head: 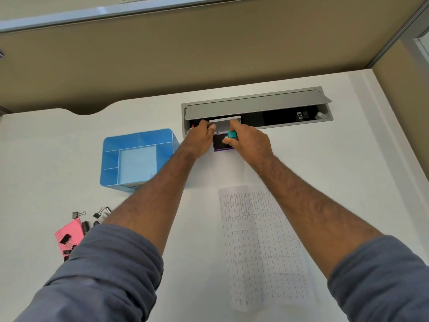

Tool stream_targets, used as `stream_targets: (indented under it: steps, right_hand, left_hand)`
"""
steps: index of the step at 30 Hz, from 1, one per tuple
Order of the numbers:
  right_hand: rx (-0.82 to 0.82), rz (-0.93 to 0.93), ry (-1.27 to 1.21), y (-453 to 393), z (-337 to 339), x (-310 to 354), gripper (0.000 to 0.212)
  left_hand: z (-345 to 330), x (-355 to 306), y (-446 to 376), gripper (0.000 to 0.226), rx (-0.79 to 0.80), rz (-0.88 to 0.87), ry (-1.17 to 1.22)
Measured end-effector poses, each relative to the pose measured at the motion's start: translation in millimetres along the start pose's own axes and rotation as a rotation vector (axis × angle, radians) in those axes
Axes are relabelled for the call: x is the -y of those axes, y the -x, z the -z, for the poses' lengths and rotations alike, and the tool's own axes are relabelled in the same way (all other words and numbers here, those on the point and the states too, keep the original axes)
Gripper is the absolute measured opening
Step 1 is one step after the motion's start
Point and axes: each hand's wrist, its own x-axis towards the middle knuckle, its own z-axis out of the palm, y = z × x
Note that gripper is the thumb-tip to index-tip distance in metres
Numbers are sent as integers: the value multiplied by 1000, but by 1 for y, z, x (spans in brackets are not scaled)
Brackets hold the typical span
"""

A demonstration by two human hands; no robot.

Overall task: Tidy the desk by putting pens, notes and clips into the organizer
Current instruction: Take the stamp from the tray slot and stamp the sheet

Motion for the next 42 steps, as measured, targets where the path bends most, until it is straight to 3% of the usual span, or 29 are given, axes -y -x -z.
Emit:
stream_targets:
  steps: [8, 11, 18, 26, 32, 42]
  right_hand:
    - [61, -27, 1, -5, 14, 6, 39]
    - [8, -21, -1, 3, 20, 4, 37]
    - [-87, -143, -278, 42, 42, -13, 33]
    - [-102, -441, -746, 113, 60, -30, 33]
    - [-112, -517, -870, 183, 68, -38, 34]
    - [-123, -530, -902, 275, 70, -40, 12]
  left_hand:
    - [-6, -6, 22, 46, -55, 84, 98]
    - [-8, -7, 39, 48, -90, 133, 162]
    - [-21, -14, 88, 47, -111, 149, 169]
    - [-65, -14, 154, 40, 61, -90, -114]
    - [-99, -16, 207, 45, 126, -210, -199]
    - [-145, -15, 276, 50, 248, -595, -476]
